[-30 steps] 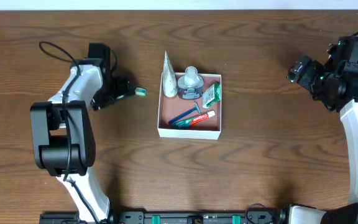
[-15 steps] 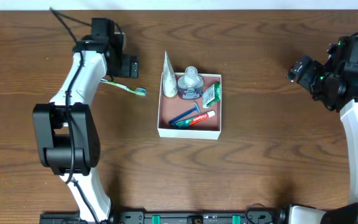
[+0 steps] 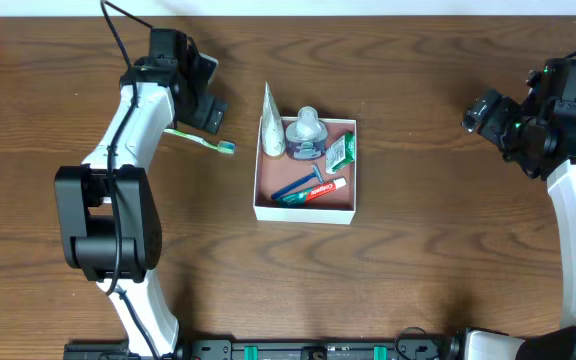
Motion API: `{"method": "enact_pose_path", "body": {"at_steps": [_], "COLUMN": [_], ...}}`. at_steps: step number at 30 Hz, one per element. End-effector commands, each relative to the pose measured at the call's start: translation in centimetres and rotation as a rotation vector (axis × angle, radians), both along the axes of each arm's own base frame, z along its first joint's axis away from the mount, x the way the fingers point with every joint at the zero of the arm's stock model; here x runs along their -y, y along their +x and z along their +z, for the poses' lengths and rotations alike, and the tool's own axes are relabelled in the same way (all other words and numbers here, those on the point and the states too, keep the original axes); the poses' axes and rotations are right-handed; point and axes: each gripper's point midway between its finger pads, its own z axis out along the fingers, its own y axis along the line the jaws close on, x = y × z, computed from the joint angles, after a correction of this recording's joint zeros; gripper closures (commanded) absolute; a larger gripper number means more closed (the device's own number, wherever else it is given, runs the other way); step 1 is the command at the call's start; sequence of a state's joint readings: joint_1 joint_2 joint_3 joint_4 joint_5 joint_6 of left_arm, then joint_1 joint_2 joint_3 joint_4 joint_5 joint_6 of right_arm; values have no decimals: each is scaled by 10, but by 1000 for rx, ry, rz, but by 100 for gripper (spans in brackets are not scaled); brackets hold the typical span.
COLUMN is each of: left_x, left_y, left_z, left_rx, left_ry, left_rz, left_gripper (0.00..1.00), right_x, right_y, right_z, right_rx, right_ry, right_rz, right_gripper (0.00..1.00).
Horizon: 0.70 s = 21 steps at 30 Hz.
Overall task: Pack container
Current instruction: 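Lower the left gripper onto the toothbrush handle and close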
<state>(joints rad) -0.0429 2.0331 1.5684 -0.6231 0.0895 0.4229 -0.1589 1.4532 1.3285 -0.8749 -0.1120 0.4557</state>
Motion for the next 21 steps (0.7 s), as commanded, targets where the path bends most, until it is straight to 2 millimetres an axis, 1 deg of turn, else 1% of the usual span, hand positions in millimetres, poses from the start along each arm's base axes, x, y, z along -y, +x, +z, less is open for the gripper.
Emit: {"method": "enact_pose_path", "body": {"at_steps": [1,8,21], "left_x": [-4,-5,-6], "left_y": [-8,-22,-39], "left_z": [-20,-41,-77], "left_rx": [-52,-135,-250], "left_ry": [43,44,45], "left_rz": [-61,-63,-64], "left_gripper": [2,2,2], "right_x": [2,2,2], "right_y": [1,1,1], "right_z": [3,3,3], "right_rx": [7,7,7], "right_ry": [-8,-8,-8], "right_rz": [0,0,0], "right_gripper": [1,1,1]}}
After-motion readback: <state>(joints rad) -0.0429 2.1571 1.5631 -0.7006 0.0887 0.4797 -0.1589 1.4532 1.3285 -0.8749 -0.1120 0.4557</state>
